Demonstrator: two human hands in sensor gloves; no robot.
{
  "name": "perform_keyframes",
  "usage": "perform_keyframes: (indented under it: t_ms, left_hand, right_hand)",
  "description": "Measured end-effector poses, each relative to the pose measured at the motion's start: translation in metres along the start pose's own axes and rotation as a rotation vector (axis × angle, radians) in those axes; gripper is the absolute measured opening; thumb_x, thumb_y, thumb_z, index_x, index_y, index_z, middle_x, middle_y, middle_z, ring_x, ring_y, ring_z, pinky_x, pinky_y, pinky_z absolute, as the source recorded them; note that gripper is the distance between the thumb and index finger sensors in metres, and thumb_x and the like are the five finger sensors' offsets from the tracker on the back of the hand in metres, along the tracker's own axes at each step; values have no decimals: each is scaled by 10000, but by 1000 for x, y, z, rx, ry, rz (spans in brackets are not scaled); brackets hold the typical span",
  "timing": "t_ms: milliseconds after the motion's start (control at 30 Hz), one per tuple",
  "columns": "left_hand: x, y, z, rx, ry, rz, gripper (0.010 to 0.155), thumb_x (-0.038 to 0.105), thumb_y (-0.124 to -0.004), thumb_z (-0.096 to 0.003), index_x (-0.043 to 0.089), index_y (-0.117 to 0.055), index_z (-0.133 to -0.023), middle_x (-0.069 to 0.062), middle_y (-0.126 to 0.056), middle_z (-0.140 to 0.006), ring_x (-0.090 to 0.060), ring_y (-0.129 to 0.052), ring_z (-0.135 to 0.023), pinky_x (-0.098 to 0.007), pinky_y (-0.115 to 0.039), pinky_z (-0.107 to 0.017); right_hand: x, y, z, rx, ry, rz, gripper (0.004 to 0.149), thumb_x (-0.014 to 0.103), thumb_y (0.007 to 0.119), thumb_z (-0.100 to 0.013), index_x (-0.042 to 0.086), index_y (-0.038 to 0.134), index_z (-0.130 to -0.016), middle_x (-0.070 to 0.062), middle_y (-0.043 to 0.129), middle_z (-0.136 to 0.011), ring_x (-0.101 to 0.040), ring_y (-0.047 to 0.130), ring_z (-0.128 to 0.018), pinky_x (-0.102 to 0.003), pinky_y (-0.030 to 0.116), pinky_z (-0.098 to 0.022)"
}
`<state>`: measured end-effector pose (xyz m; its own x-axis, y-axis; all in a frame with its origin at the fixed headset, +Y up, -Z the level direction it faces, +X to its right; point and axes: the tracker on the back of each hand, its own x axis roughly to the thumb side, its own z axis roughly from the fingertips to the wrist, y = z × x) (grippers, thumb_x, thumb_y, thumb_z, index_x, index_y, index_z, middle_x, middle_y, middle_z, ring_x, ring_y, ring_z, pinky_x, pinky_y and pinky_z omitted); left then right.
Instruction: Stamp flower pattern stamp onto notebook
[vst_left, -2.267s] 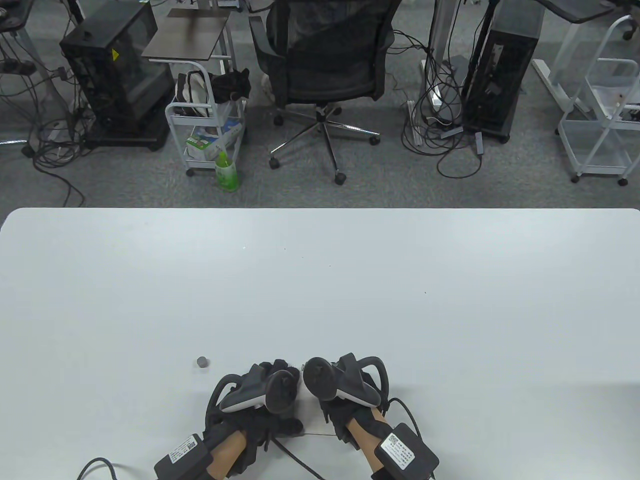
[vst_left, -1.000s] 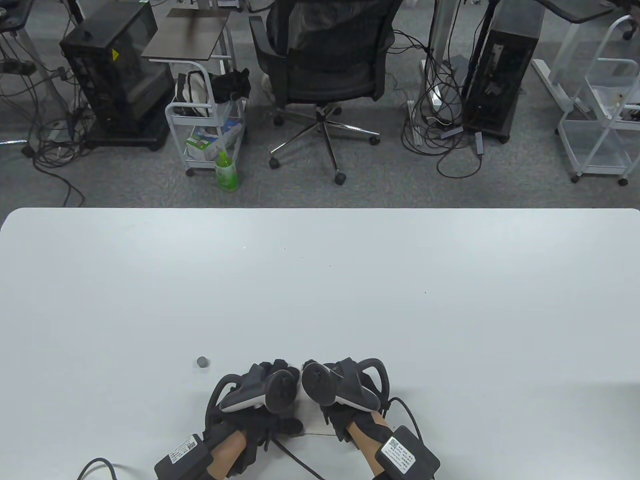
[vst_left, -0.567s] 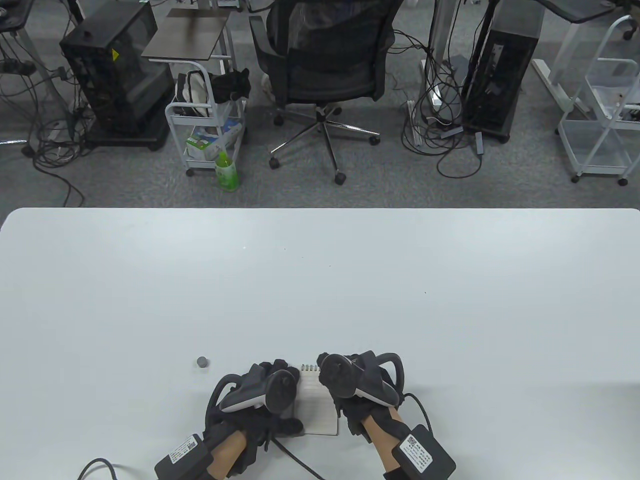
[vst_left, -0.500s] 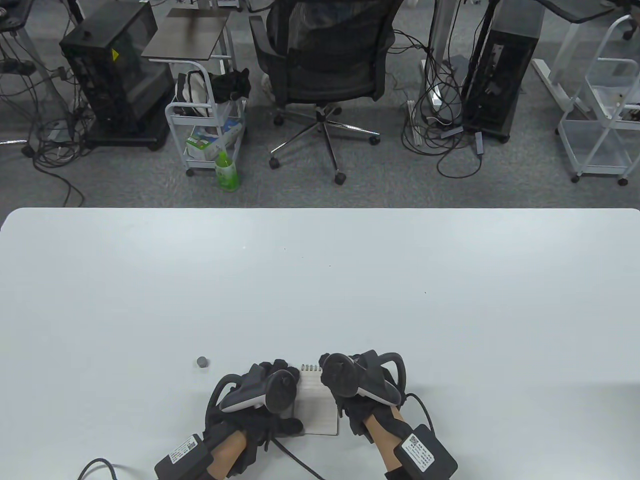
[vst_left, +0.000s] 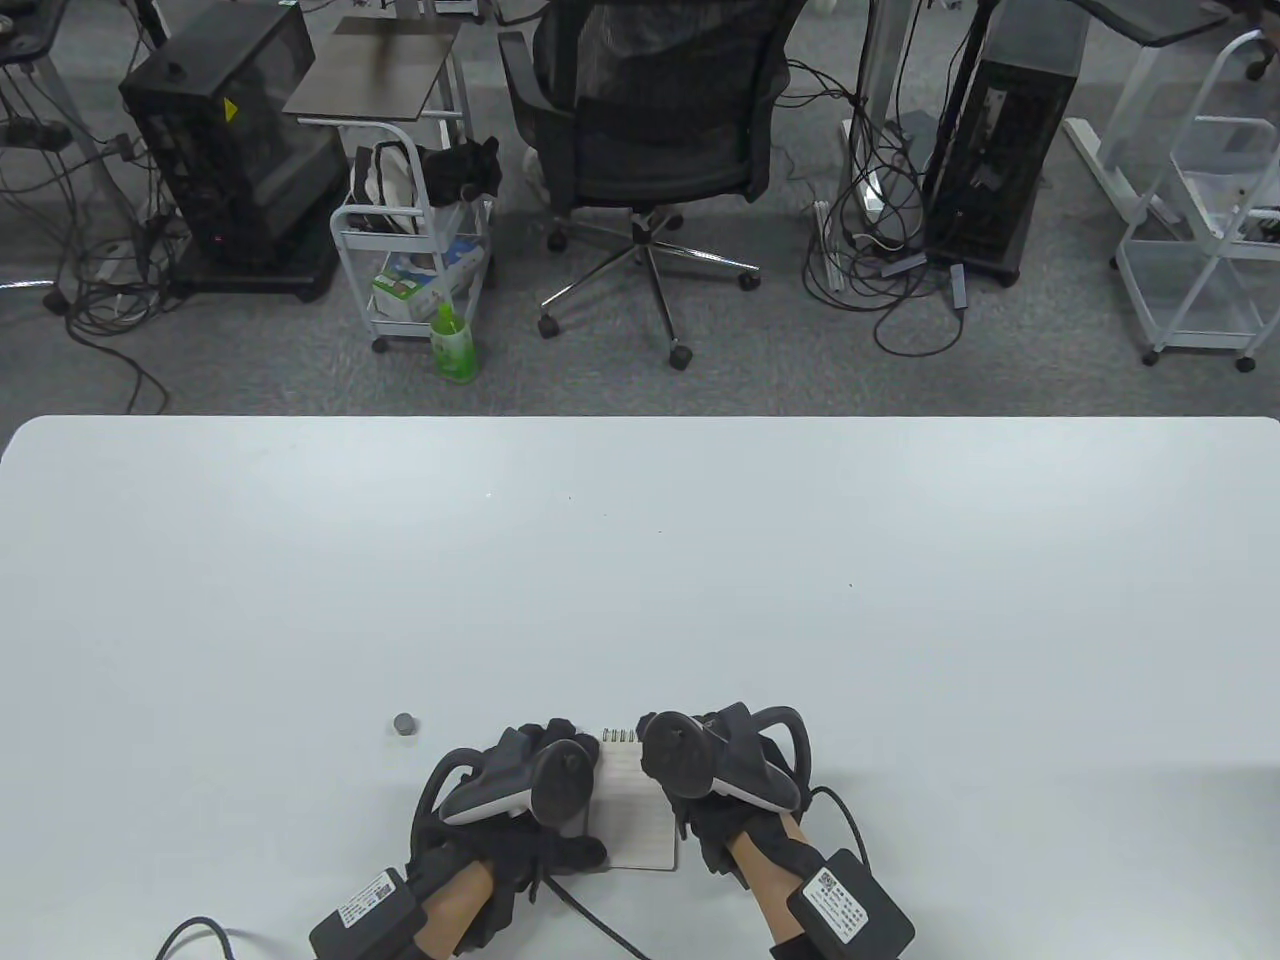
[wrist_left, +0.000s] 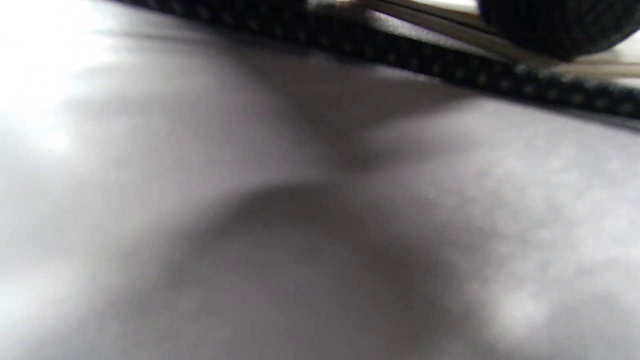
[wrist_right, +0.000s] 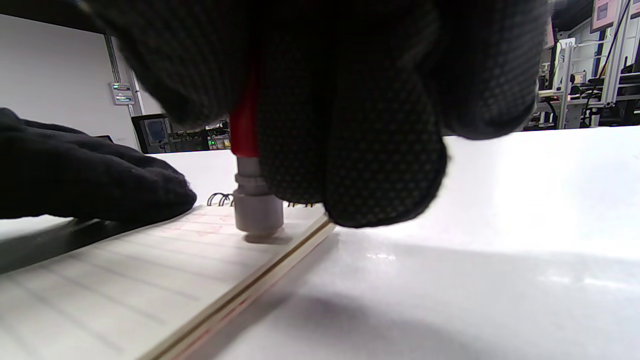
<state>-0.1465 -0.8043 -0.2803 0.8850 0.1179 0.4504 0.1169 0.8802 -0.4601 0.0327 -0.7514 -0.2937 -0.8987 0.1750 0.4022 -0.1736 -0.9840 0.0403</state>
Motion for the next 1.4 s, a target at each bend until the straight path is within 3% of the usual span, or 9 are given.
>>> perform_keyframes:
  t_ms: [1400]
  left_hand:
    - [0,0,1,-2,6,-1,1013,681,-630,-305,170,-212,-1073,-140,-138,-1120,-429,-193,-1016,-614,-310,-699]
  right_hand:
    - [5,10,0,26,33,-28,428,283,848,-391,164,877,-801,-193,987,-578,-305,1105,-416,-512,858,-440]
